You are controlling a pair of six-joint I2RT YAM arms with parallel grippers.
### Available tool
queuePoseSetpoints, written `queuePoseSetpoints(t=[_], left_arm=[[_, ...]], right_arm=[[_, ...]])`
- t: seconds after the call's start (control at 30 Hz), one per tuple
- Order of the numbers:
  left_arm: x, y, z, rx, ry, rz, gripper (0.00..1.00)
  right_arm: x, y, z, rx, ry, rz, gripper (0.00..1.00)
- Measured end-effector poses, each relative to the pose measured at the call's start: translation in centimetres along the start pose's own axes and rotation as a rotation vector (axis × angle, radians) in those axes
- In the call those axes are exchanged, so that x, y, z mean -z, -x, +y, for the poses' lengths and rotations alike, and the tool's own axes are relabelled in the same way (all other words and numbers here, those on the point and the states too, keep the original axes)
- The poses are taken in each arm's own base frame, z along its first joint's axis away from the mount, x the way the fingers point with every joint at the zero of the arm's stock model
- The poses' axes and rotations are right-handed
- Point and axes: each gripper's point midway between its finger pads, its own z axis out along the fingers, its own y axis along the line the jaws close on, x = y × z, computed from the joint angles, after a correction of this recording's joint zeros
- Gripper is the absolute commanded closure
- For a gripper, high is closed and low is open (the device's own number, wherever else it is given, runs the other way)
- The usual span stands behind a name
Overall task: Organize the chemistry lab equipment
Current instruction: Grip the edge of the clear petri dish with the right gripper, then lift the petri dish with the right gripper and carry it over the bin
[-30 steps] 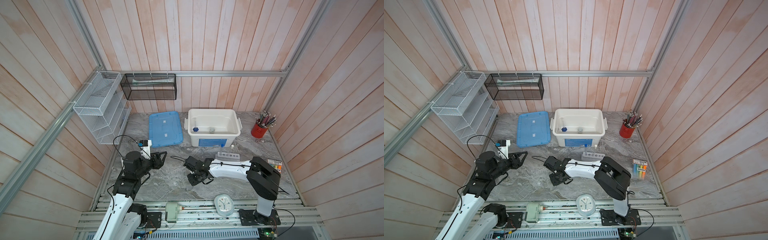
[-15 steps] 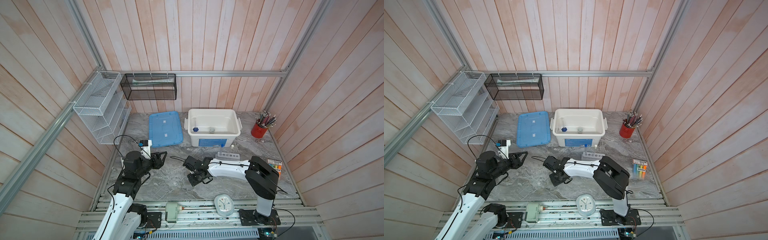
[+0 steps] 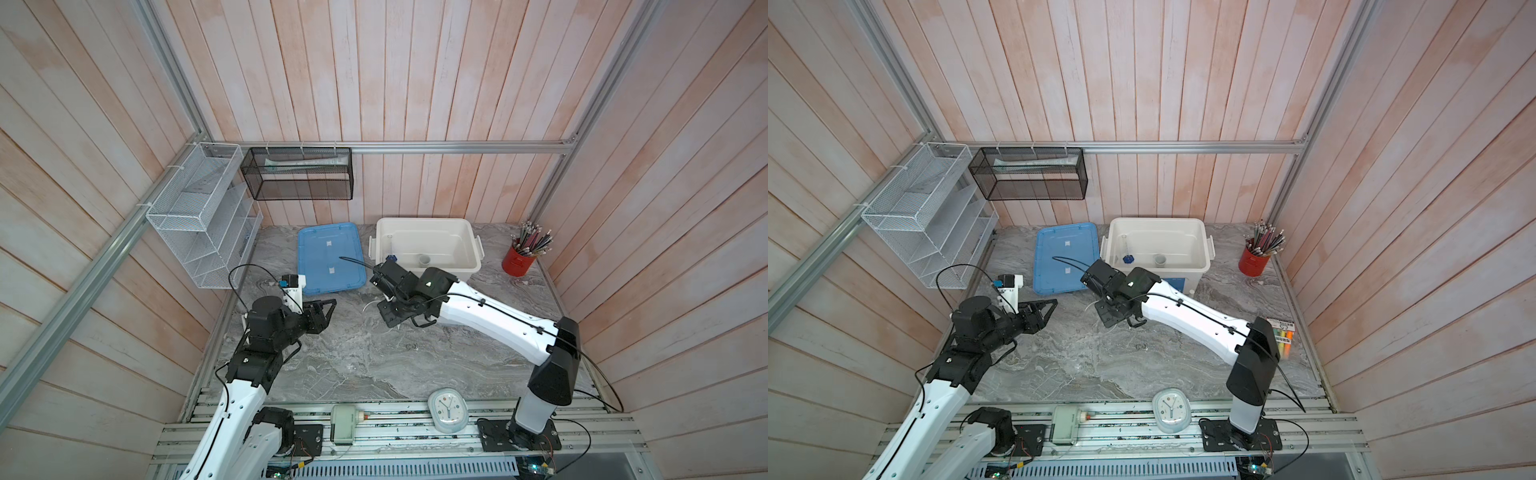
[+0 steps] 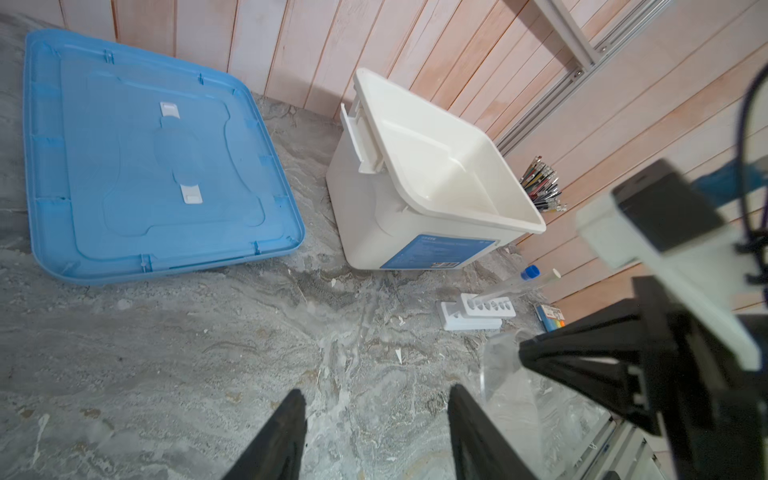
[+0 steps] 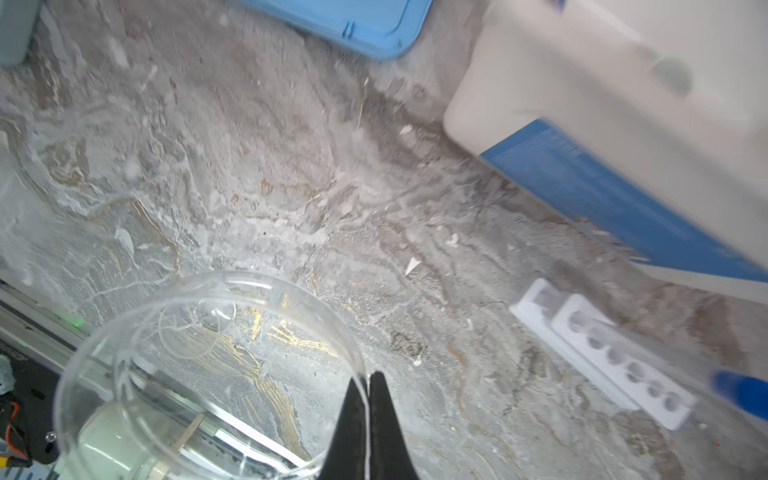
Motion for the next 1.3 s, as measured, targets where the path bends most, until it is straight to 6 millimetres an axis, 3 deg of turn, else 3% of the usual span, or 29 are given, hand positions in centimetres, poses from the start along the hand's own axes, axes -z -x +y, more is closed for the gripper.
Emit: queuePoseSetpoints(t=[0.1, 0.2, 0.4, 0.57, 0.83, 1.0, 1.3], left_arm=[[0.2, 0.8, -0.5, -0.015, -0.007, -0.016, 0.43], [0.4, 1.6, -1.0, -0.031, -0.016, -0.031, 0.43], [0.8, 3.4, -2.4, -0.089, -0.036, -0.052, 0.43], [0.3, 4.0, -2.8, -0.123, -0.042, -0.037, 0.43], [-0.7, 4.0, -2.5, -0.149, -0.034, -0.003, 0.43], [-1.1, 4.0, -2.3, -0.157, -0.027, 0.016, 0.43], [-2.1, 3.6, -1.7, -0.176, -0.016, 0.05, 0.43]], right_arm=[[2.1, 2.4, -3.4, -0.042, -0.051, -0.063, 1.0], [2.8, 4.4, -7.7, -0.095, -0.115, -0.109, 1.0], [2.2, 6.3, -15.9, -0.191, -0.22, -0.143, 1.0], [-0.3, 7.7, -22.1, -0.276, -0.282, -0.144, 1.0], [-7.5, 9.3, -27.3, -0.315, -0.301, -0.094, 1.0], [-11.4, 9.3, -29.8, -0.348, -0.299, -0.054, 1.0], [-15.2, 7.7, -33.0, -0.442, -0.315, -0.005, 1.0]])
